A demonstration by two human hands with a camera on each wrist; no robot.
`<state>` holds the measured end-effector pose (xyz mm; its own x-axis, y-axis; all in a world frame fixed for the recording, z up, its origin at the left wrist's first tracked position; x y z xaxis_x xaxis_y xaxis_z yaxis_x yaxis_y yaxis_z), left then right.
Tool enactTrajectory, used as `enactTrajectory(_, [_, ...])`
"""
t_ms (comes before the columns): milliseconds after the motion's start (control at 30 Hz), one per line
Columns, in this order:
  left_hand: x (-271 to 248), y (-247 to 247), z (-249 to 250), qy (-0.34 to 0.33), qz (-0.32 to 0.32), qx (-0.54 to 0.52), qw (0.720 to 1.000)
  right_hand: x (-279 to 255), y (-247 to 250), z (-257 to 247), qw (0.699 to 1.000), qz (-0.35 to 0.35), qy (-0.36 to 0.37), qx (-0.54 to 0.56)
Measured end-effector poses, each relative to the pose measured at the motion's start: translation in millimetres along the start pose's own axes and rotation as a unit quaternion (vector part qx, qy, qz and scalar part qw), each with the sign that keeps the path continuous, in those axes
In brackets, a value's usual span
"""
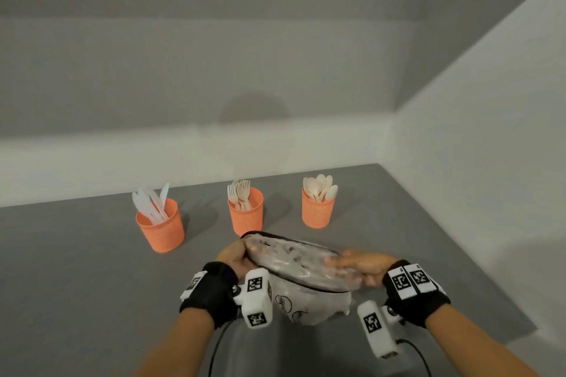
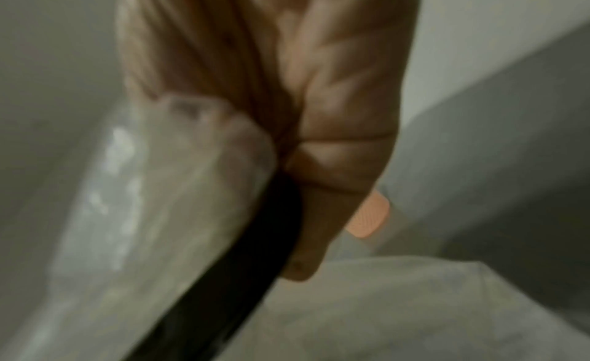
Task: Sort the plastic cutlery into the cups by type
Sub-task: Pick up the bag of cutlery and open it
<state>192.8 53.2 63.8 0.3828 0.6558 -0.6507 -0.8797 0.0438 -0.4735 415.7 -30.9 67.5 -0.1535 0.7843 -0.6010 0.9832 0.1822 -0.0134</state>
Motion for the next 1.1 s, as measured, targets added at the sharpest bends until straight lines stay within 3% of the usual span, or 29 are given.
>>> enactTrajectory(33, [0.1, -0.5, -3.2, 0.011, -0.029, 0.022, 0.999, 1.9, 6.7, 2.9, 0.994, 0.012, 0.015, 0.108])
enactTrajectory(100, [2.8, 6.3, -2.6, 0.0, -0.039, 0.162, 0.986, 2.3, 18.1, 3.9, 0.957, 0.024, 0.056, 0.283])
enactTrajectory(133, [3.7, 11.3, -2.2, -0.02, -0.026, 0.273, 0.961, 2.8, 21.7, 3.2, 0.944, 0.013, 0.065, 0.323])
enactTrajectory(200, [5.3, 16.7, -5.9, -0.039, -0.047, 0.475, 0.878, 6.4, 22.7, -0.8, 0.925, -0.002, 0.06, 0.376])
enactTrajectory(267, [5.8, 18.8, -12.6, -0.056, -0.08, 0.559, 0.823, 13.3, 18.7, -2.3, 0.913, 0.023, 0.035, 0.405])
enactTrajectory(300, [9.0, 22.5, -14.5, -0.048, -0.075, 0.558, 0.825, 20.2, 18.3, 0.3, 0.912, 0.049, 0.024, 0.407])
enactTrajectory(333, [9.9, 25.3, -14.4, -0.037, -0.063, 0.517, 0.853, 24.5, 17.0, 1.8, 0.912, 0.077, 0.018, 0.403])
enactTrajectory(400, [10.0, 30.1, -14.1, 0.017, -0.027, 0.33, 0.943, 34.6, 15.0, 9.3, 0.921, 0.1, 0.02, 0.376])
enactTrajectory(467, [12.0, 34.8, -12.6, 0.052, -0.012, 0.124, 0.991, 37.2, 15.1, 16.6, 0.942, 0.095, 0.012, 0.321])
enactTrajectory(567, [17.5, 33.4, -11.7, 0.058, -0.019, -0.024, 0.998, 27.6, 2.8, 26.5, 0.994, 0.031, 0.002, 0.104])
enactTrajectory(633, [20.2, 25.1, -19.5, 0.052, 0.002, -0.098, 0.994, 19.9, -5.9, 28.4, 1.0, -0.001, -0.024, 0.016])
enactTrajectory(700, [26.6, 21.0, -29.1, 0.051, 0.028, -0.128, 0.99, 18.7, -7.0, 28.3, 0.999, 0.002, -0.036, 0.006])
enactTrajectory(800, [25.8, 16.6, -32.1, 0.051, 0.001, -0.094, 0.994, 19.4, 4.2, 26.0, 0.99, 0.075, -0.017, 0.118])
enactTrajectory(867, [14.7, 15.0, -26.3, 0.007, -0.011, 0.082, 0.997, 23.7, 18.7, 23.8, 0.956, 0.095, 0.032, 0.275])
enactTrajectory(967, [6.7, 14.3, -26.9, -0.056, -0.064, 0.372, 0.924, 24.0, 22.9, 17.6, 0.909, 0.117, 0.044, 0.397])
enactTrajectory(1033, [12.9, 18.2, -26.7, -0.088, -0.065, 0.448, 0.887, 28.3, 19.2, 16.1, 0.888, 0.139, 0.033, 0.438])
enactTrajectory(1100, [17.5, 20.0, -24.6, -0.105, -0.026, 0.497, 0.861, 33.0, 13.7, 15.9, 0.89, 0.129, 0.029, 0.436])
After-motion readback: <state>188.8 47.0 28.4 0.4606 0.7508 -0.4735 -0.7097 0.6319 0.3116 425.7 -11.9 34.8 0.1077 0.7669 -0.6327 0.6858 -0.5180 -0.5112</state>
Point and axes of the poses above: each hand's wrist, its own x-axis towards the middle knuckle, its own y-axis out of the back of the hand, z = x × y, the point moved 3 cm from there along x, towards the middle knuckle, and after that the axes turned 1 degree about y, right-handed, at the moved point
